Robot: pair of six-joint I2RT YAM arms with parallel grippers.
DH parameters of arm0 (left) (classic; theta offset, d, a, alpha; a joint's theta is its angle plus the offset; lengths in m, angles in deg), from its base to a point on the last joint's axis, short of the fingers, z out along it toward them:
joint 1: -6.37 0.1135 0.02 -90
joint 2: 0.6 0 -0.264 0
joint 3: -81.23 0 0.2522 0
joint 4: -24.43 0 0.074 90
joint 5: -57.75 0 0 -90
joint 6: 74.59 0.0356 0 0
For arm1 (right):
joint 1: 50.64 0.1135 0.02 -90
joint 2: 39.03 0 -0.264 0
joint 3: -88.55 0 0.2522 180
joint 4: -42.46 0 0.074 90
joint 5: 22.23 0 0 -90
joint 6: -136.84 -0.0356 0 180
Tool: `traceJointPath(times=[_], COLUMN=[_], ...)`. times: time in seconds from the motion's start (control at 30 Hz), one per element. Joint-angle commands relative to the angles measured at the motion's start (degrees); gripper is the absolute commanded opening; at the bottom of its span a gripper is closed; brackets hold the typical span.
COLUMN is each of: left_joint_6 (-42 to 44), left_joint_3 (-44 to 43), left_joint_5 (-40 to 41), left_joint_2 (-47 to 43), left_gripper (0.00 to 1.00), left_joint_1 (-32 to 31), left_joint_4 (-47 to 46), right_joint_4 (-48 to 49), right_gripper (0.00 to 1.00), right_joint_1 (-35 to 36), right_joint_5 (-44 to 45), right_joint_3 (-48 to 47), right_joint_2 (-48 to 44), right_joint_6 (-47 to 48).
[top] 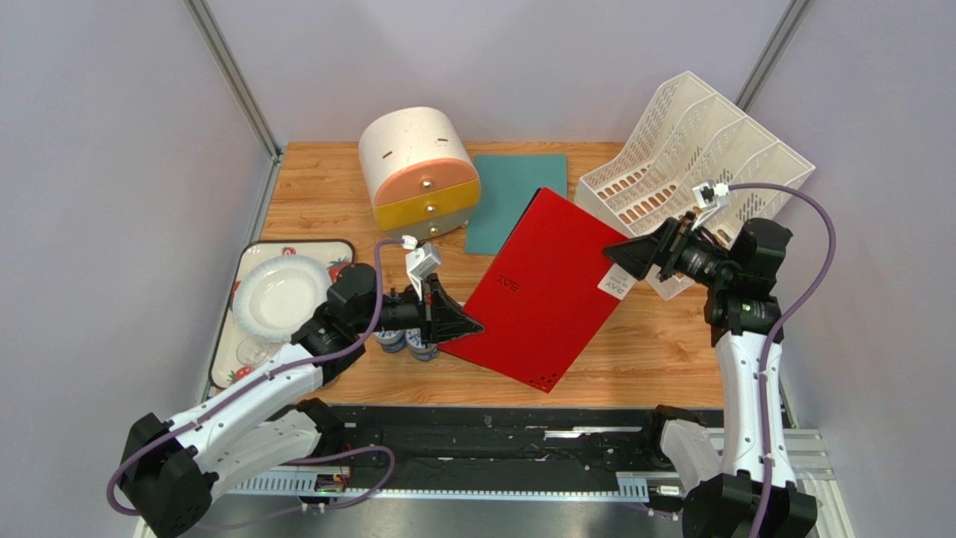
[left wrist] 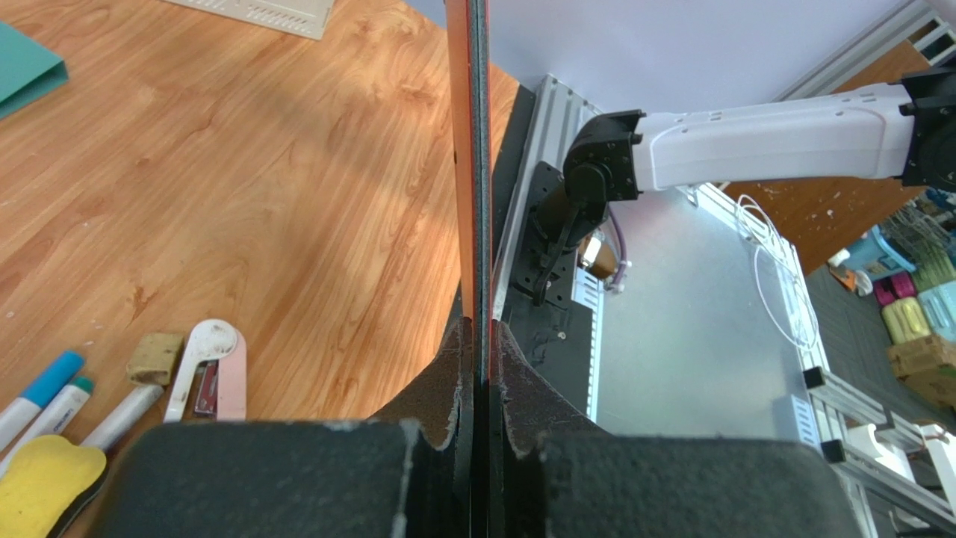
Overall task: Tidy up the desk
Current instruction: Place the folder in the storage box.
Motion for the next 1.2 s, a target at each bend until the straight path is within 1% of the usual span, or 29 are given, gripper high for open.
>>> traceJointPath(times=[0.0, 0.1, 0.13, 0.2, 0.23, 0.3, 0.33, 0.37, 0.4, 0.47, 0.5, 0.6, 0.67, 0.7, 0.73, 0.77, 0.8, 0.83, 0.87, 0.9, 0.97, 1.07, 1.13, 1.17], left_joint_6=[1.33, 1.86, 2.03, 1.95, 1.77, 1.24, 1.15, 1.15, 1.24, 1.33, 1.42, 1.94, 2.65, 2.82, 3.17, 3.26, 3.44, 3.70, 3.79, 3.88, 3.97, 4.49, 5.19, 5.37], left_joint_3=[-4.25, -4.77, -5.21, -5.57, -5.57, -5.39, -5.30, -5.22, -5.21, -5.21, -5.39, -5.83, -6.27, -6.53, -6.62, -6.80, -6.71, -6.71, -6.62, -6.36, -6.18, -6.09, -5.92, -5.92], left_joint_5=[-3.46, -4.16, -4.25, -4.96, -4.87, -4.69, -4.69, -4.43, -4.26, -3.73, -3.47, -2.06, -0.31, 0.31, 1.01, 2.67, 3.47, 4.44, 6.19, 7.07, 9.18, 12.17, 13.93, 15.68], left_joint_2=[-0.09, 0.61, 0.87, 1.75, 2.02, 2.37, 2.46, 2.46, 2.37, 2.37, 2.46, 2.72, 2.98, 2.98, 2.98, 2.81, 2.72, 2.29, 2.02, 1.58, 0.18, -2.28, -4.12, -4.74], left_gripper=[0.00, 0.00, 0.00, 0.00, 0.00, 0.00, 0.00, 0.00, 0.00, 0.00, 0.00, 0.00, 0.02, 0.05, 0.12, 0.29, 0.36, 0.41, 0.50, 0.55, 0.59, 0.68, 0.70, 0.73], left_joint_1=[0.07, 0.15, 0.42, 1.03, 1.29, 2.08, 2.35, 2.44, 2.79, 2.97, 3.14, 3.23, 3.23, 3.23, 3.32, 3.41, 3.32, 3.41, 3.41, 3.41, 3.49, 3.49, 3.49, 3.58], left_joint_4=[-7.90, -7.29, -6.85, -6.23, -6.06, -6.32, -6.23, -6.06, -5.97, -5.44, -5.27, -3.95, -1.84, -1.14, 0.17, 0.71, 1.23, 2.11, 2.47, 2.82, 3.61, 5.28, 7.03, 7.65], right_joint_4=[3.65, 3.74, 3.74, 3.13, 2.95, 2.95, 3.03, 3.03, 3.30, 3.39, 3.39, 3.21, 3.04, 2.69, 1.99, 0.07, -1.00, -2.05, -3.72, -3.99, -3.65, -3.38, -3.47, -4.08], right_gripper=[0.88, 0.85, 0.79, 0.72, 0.65, 0.59, 0.50, 0.46, 0.39, 0.32, 0.24, 0.11, 0.08, 0.01, 0.00, 0.00, 0.00, 0.00, 0.00, 0.00, 0.00, 0.00, 0.00, 0.00], right_joint_1=[-0.23, -0.06, -0.15, -0.06, -0.15, -0.06, 0.03, 0.20, 0.38, 0.82, 0.99, 1.70, 1.79, 1.79, 1.79, 1.79, 1.79, 1.79, 1.79, 1.79, 1.79, 1.79, 1.79, 1.79], right_joint_5=[-7.51, -10.23, -10.67, -11.90, -12.34, -13.05, -13.22, -13.49, -13.75, -14.80, -15.07, -15.33, -14.99, -14.55, -12.54, -11.48, -10.60, -9.37, -6.84, -5.85, -3.83, -1.55, -0.40, 0.91], right_joint_3=[-2.05, -1.96, -2.05, -2.22, -2.31, -2.22, -2.14, -2.14, -2.14, -2.22, -2.22, -2.05, -2.31, -2.49, -3.10, -3.62, -3.98, -5.11, -5.47, -5.74, -6.52, -8.28, -9.34, -9.95], right_joint_2=[-0.49, -0.58, -0.49, 0.04, 0.04, 0.04, -0.05, -0.22, -0.49, -0.49, -0.66, -0.75, -0.93, -0.84, -0.84, -0.84, -0.84, -0.75, -0.84, -1.01, -1.80, -3.56, -4.44, -4.88], right_joint_6=[1.87, 2.40, 2.58, 3.36, 3.46, 3.46, 3.63, 3.54, 3.72, 3.81, 3.89, 4.07, 4.07, 3.90, 3.98, 4.42, 4.51, 4.68, 4.77, 4.34, 3.29, 1.00, -0.14, -0.23])
